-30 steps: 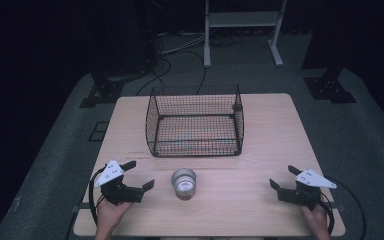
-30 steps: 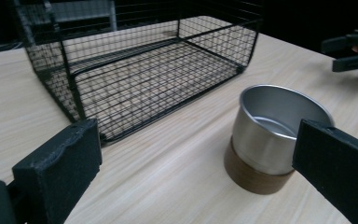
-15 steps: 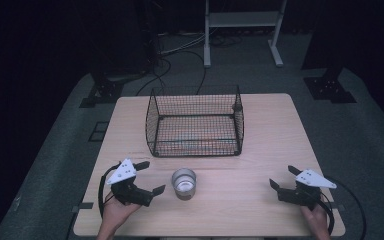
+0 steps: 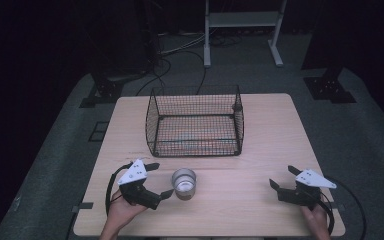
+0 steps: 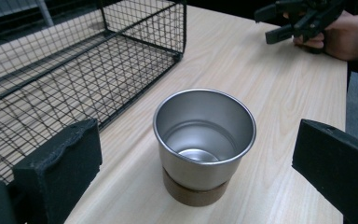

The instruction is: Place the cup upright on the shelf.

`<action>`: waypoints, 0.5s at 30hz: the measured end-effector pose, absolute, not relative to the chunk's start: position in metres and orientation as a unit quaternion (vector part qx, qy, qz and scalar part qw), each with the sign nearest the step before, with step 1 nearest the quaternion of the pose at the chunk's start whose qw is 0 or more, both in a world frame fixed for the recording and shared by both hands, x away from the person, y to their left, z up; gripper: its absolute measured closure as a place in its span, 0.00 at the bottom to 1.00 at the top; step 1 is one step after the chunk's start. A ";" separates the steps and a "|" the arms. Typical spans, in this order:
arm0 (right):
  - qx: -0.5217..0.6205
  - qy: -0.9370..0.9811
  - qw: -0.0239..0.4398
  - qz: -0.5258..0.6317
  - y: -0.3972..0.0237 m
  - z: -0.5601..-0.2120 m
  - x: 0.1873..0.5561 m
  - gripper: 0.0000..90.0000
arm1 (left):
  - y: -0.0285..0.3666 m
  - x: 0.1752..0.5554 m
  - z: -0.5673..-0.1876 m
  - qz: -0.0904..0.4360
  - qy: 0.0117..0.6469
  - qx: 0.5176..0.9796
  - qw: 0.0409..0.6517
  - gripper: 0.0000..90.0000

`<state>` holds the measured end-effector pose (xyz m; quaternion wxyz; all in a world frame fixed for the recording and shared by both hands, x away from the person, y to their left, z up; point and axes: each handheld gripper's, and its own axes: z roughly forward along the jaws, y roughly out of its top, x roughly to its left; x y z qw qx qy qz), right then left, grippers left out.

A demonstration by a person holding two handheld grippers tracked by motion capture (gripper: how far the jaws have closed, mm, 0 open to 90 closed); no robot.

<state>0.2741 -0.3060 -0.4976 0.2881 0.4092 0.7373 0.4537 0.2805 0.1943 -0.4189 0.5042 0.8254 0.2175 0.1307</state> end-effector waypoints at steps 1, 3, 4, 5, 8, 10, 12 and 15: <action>0.409 0.737 0.288 0.454 -0.306 -0.498 0.274 0.15 | 0.194 0.281 -0.419 0.131 0.218 0.825 0.504 0.00; 0.410 0.737 0.288 0.454 -0.306 -0.498 0.274 0.15 | 0.192 0.281 -0.420 0.130 0.215 0.829 0.501 0.00; 0.409 0.737 0.288 0.454 -0.306 -0.498 0.274 0.15 | 0.189 0.281 -0.421 0.127 0.213 0.831 0.497 0.00; 0.409 0.737 0.288 0.454 -0.306 -0.498 0.274 0.15 | 0.188 0.281 -0.421 0.126 0.211 0.833 0.495 0.00; 0.409 0.738 0.288 0.453 -0.306 -0.498 0.274 0.15 | 0.184 0.281 -0.422 0.124 0.206 0.838 0.490 0.00; 0.409 0.738 0.288 0.453 -0.306 -0.498 0.274 0.15 | 0.181 0.282 -0.423 0.121 0.204 0.841 0.487 0.00; 0.409 0.738 0.288 0.453 -0.306 -0.498 0.274 0.15 | 0.180 0.283 -0.423 0.120 0.202 0.843 0.484 0.00; 0.408 0.738 0.288 0.454 -0.306 -0.498 0.274 0.15 | 0.174 0.284 -0.425 0.114 0.198 0.849 0.476 0.00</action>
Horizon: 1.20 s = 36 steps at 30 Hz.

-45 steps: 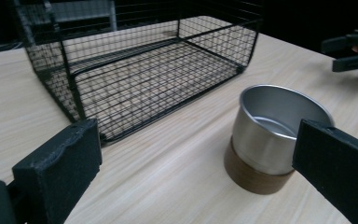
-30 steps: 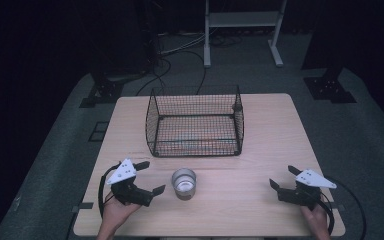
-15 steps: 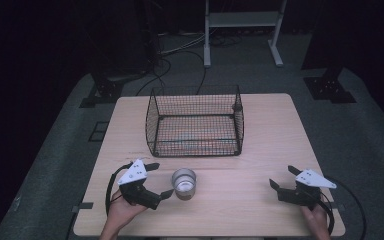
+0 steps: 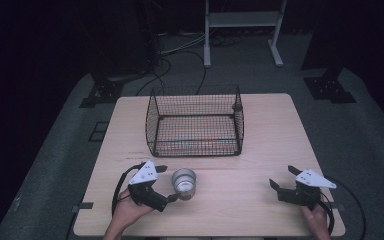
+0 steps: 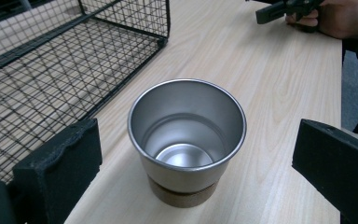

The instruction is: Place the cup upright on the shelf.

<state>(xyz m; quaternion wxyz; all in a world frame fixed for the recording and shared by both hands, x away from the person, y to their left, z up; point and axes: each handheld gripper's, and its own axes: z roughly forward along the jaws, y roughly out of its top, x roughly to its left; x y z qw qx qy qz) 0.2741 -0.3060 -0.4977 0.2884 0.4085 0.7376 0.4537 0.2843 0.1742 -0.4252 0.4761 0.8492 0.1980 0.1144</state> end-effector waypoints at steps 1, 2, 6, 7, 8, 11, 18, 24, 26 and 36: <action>0.409 0.738 0.288 0.454 -0.306 -0.498 0.274 0.15 | 0.174 0.284 -0.425 0.114 0.198 0.849 0.476 0.00; 0.409 0.738 0.288 0.454 -0.306 -0.498 0.274 0.15 | 0.172 0.285 -0.426 0.112 0.197 0.852 0.473 0.00; 0.409 0.737 0.288 0.454 -0.306 -0.498 0.274 0.15 | 0.168 0.286 -0.427 0.111 0.193 0.855 0.468 0.00; 0.409 0.737 0.288 0.454 -0.306 -0.498 0.274 0.15 | 0.167 0.287 -0.428 0.111 0.193 0.857 0.464 0.00; 0.409 0.737 0.288 0.455 -0.306 -0.498 0.274 0.15 | 0.165 0.287 -0.429 0.112 0.191 0.859 0.461 0.00; 0.408 0.737 0.288 0.455 -0.306 -0.498 0.274 0.15 | 0.164 0.288 -0.429 0.113 0.189 0.862 0.457 0.00; 0.407 0.738 0.289 0.454 -0.306 -0.498 0.274 0.15 | 0.157 0.291 -0.433 0.113 0.187 0.873 0.436 0.00; 0.407 0.738 0.289 0.454 -0.306 -0.498 0.274 0.15 | 0.153 0.295 -0.436 0.110 0.189 0.877 0.428 0.00; 0.407 0.738 0.289 0.454 -0.306 -0.498 0.274 0.15 | 0.153 0.296 -0.436 0.110 0.187 0.879 0.426 0.00; 0.406 0.739 0.288 0.454 -0.306 -0.498 0.274 0.15 | 0.145 0.304 -0.443 0.097 0.189 0.890 0.404 0.00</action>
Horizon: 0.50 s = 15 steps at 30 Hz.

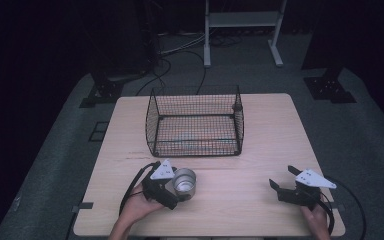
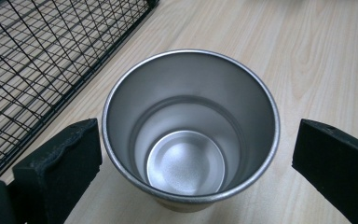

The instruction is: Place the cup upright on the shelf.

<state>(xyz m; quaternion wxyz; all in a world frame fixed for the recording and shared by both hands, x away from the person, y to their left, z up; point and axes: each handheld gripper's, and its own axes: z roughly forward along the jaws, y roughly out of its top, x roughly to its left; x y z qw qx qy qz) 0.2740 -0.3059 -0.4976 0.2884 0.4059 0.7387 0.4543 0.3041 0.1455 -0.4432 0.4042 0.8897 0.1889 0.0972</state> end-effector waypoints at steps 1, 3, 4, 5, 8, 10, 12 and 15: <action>0.406 0.739 0.288 0.454 -0.306 -0.498 0.274 0.15 | 0.145 0.306 -0.444 0.097 0.189 0.892 0.399 0.00; 0.405 0.739 0.288 0.455 -0.306 -0.498 0.274 0.15 | 0.145 0.306 -0.445 0.097 0.191 0.892 0.398 0.00; 0.405 0.739 0.288 0.455 -0.306 -0.498 0.274 0.15 | 0.145 0.308 -0.446 0.096 0.192 0.893 0.396 0.00; 0.405 0.739 0.288 0.455 -0.306 -0.498 0.274 0.15 | 0.144 0.308 -0.446 0.095 0.194 0.894 0.394 0.00; 0.405 0.739 0.288 0.455 -0.306 -0.498 0.274 0.15 | 0.142 0.311 -0.448 0.091 0.193 0.896 0.389 0.00; 0.405 0.739 0.288 0.455 -0.306 -0.498 0.274 0.15 | 0.141 0.312 -0.450 0.090 0.192 0.898 0.386 0.00; 0.405 0.739 0.288 0.455 -0.306 -0.498 0.274 0.15 | 0.139 0.313 -0.450 0.090 0.192 0.898 0.384 0.00; 0.405 0.739 0.288 0.455 -0.306 -0.498 0.274 0.15 | 0.137 0.314 -0.451 0.088 0.192 0.899 0.383 0.00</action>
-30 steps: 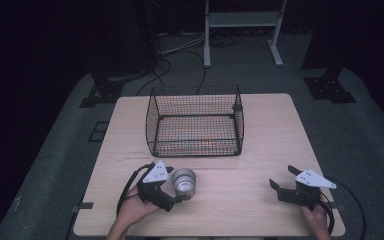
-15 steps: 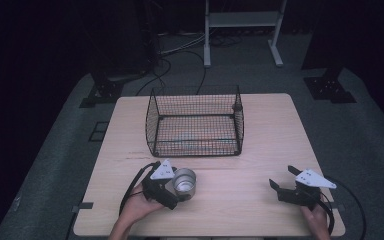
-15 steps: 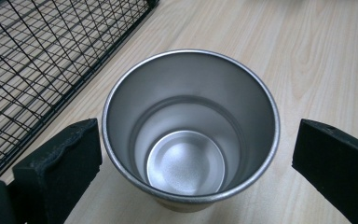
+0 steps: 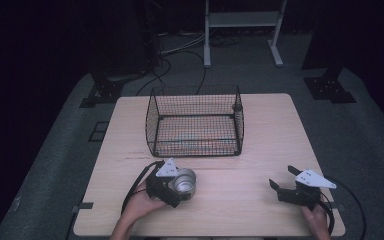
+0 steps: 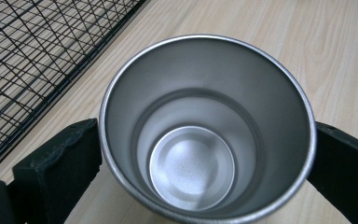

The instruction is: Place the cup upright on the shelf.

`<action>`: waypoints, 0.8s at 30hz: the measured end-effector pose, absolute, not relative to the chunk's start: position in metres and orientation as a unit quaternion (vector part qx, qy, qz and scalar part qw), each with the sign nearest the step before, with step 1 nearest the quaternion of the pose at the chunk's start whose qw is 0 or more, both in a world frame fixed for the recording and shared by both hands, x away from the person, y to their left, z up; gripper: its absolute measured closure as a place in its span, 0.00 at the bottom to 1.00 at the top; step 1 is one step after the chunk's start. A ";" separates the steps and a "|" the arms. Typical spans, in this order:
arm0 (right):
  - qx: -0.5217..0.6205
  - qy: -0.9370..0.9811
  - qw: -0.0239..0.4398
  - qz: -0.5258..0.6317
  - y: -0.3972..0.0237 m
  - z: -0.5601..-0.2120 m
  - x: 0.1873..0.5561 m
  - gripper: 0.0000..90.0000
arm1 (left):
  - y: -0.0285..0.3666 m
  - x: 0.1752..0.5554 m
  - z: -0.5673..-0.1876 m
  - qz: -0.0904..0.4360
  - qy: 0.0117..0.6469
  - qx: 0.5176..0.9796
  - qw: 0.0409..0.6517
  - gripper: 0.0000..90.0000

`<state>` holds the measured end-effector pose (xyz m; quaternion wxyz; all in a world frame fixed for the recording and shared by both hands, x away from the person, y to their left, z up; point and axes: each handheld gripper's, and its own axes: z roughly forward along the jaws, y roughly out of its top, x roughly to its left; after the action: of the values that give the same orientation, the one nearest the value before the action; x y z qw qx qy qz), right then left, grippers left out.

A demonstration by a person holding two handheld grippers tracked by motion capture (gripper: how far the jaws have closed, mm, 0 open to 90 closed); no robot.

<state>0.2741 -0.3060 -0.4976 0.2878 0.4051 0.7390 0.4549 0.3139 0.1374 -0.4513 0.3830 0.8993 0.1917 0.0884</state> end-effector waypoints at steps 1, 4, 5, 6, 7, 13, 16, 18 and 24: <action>0.405 0.739 0.288 0.455 -0.306 -0.498 0.274 0.15 | 0.136 0.315 -0.452 0.088 0.192 0.900 0.382 0.00; 0.405 0.739 0.288 0.455 -0.306 -0.498 0.274 0.15 | 0.133 0.316 -0.452 0.086 0.188 0.904 0.374 0.00; 0.405 0.739 0.287 0.455 -0.306 -0.498 0.274 0.15 | 0.132 0.316 -0.452 0.087 0.187 0.905 0.373 0.00; 0.405 0.739 0.288 0.455 -0.306 -0.498 0.274 0.15 | 0.131 0.317 -0.452 0.089 0.187 0.905 0.372 0.00; 0.405 0.739 0.288 0.455 -0.306 -0.498 0.274 0.15 | 0.131 0.317 -0.452 0.088 0.186 0.905 0.372 0.01; 0.404 0.738 0.288 0.457 -0.306 -0.498 0.274 0.15 | 0.131 0.317 -0.454 0.090 0.183 0.906 0.371 0.07; 0.404 0.739 0.288 0.456 -0.306 -0.498 0.274 0.15 | 0.132 0.317 -0.454 0.088 0.178 0.905 0.375 0.13; 0.404 0.739 0.288 0.456 -0.306 -0.498 0.274 0.15 | 0.132 0.317 -0.454 0.089 0.176 0.905 0.376 0.17; 0.404 0.738 0.288 0.456 -0.306 -0.498 0.274 0.15 | 0.132 0.316 -0.454 0.091 0.173 0.906 0.376 0.19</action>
<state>0.2741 -0.3060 -0.4976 0.2881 0.4042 0.7385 0.4563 0.3159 0.1325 -0.4537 0.3759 0.9058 0.1734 0.0909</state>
